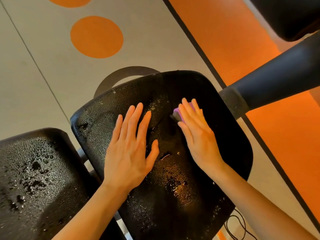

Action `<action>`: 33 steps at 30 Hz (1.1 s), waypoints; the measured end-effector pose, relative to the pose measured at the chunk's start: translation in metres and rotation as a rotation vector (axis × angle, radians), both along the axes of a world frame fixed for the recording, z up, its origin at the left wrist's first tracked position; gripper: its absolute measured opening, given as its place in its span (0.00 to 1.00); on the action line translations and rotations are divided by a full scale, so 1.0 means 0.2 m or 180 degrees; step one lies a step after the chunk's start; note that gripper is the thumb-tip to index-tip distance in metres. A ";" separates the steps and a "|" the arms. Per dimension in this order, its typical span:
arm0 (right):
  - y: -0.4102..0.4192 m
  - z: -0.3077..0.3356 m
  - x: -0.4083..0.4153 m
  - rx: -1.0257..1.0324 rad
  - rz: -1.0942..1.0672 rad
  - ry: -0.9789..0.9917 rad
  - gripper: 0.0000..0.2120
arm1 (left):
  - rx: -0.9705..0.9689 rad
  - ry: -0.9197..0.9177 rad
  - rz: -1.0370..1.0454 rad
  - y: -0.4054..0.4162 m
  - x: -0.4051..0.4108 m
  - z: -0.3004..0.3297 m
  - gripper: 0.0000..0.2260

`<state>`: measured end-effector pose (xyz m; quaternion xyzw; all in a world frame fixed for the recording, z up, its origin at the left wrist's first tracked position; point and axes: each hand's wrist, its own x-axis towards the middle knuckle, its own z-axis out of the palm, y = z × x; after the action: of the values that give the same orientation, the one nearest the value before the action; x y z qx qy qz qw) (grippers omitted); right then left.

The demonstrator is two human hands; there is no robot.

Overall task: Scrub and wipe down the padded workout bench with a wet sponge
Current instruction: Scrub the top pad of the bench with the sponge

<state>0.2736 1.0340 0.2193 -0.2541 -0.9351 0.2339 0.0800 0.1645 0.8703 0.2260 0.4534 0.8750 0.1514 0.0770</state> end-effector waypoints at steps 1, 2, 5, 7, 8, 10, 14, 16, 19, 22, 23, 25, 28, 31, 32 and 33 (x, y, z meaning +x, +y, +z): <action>0.02 0.00 -0.06 -0.0016 -0.0040 0.0058 0.22 | -0.0001 0.0007 0.0000 0.00 0.00 0.00 0.29; 0.06 -0.01 -0.19 -0.0037 -0.0126 0.0125 0.21 | -0.0006 0.0013 -0.0011 0.01 0.00 0.00 0.29; 0.19 0.02 -0.57 -0.0139 -0.0235 0.0079 0.21 | -0.0016 0.0036 -0.0013 0.01 0.00 0.00 0.29; 0.16 0.00 -0.48 -0.0102 -0.0097 0.0072 0.22 | -0.0020 0.0049 -0.0022 0.01 0.00 -0.01 0.29; 0.10 0.00 -0.33 -0.0017 0.0003 0.0045 0.22 | -0.0021 0.0052 -0.0029 0.01 0.00 -0.01 0.29; -0.06 0.02 0.00 0.0033 0.0088 -0.0071 0.23 | -0.0026 0.0040 -0.0011 0.00 0.00 -0.01 0.29; 0.02 0.02 -0.29 0.0018 -0.0029 0.0048 0.22 | -0.0002 0.0058 0.0002 0.01 0.00 -0.01 0.29; 0.10 0.03 -0.57 -0.0061 -0.0084 0.0023 0.21 | 0.0003 0.0065 0.0017 0.00 0.01 -0.01 0.29; 0.09 0.01 -0.42 -0.0068 0.0120 0.0033 0.22 | 0.0003 0.0096 0.0003 0.00 0.00 -0.01 0.29; -0.06 0.03 0.01 -0.0053 0.0214 -0.0052 0.23 | -0.0015 0.0084 0.0012 0.00 0.00 -0.01 0.29; -0.06 0.03 0.02 -0.0034 0.0211 -0.0045 0.23 | -0.0020 0.0090 0.0019 0.00 0.00 -0.01 0.29; -0.01 0.02 -0.22 -0.0002 0.0061 0.0109 0.22 | -0.0026 0.0112 -0.0002 0.00 0.00 -0.01 0.29; 0.08 0.03 -0.61 -0.0123 -0.0038 0.0104 0.21 | -0.0044 0.0142 0.0002 0.00 0.01 -0.01 0.29; 0.05 0.00 -0.36 -0.0087 0.0258 0.0119 0.22 | -0.0031 0.0157 -0.0023 0.01 0.00 -0.02 0.29; -0.01 0.00 -0.18 -0.0061 0.0293 0.0072 0.23 | -0.0029 0.0146 -0.0027 0.00 0.00 -0.02 0.29; -0.08 0.02 -0.02 -0.0095 0.0317 0.0016 0.23 | -0.0025 0.0132 -0.0004 0.00 0.00 -0.02 0.29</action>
<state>0.2698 1.0183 0.2241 -0.2079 -0.9428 0.2520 0.0668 0.1650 0.8701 0.2226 0.4567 0.8767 0.1385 0.0607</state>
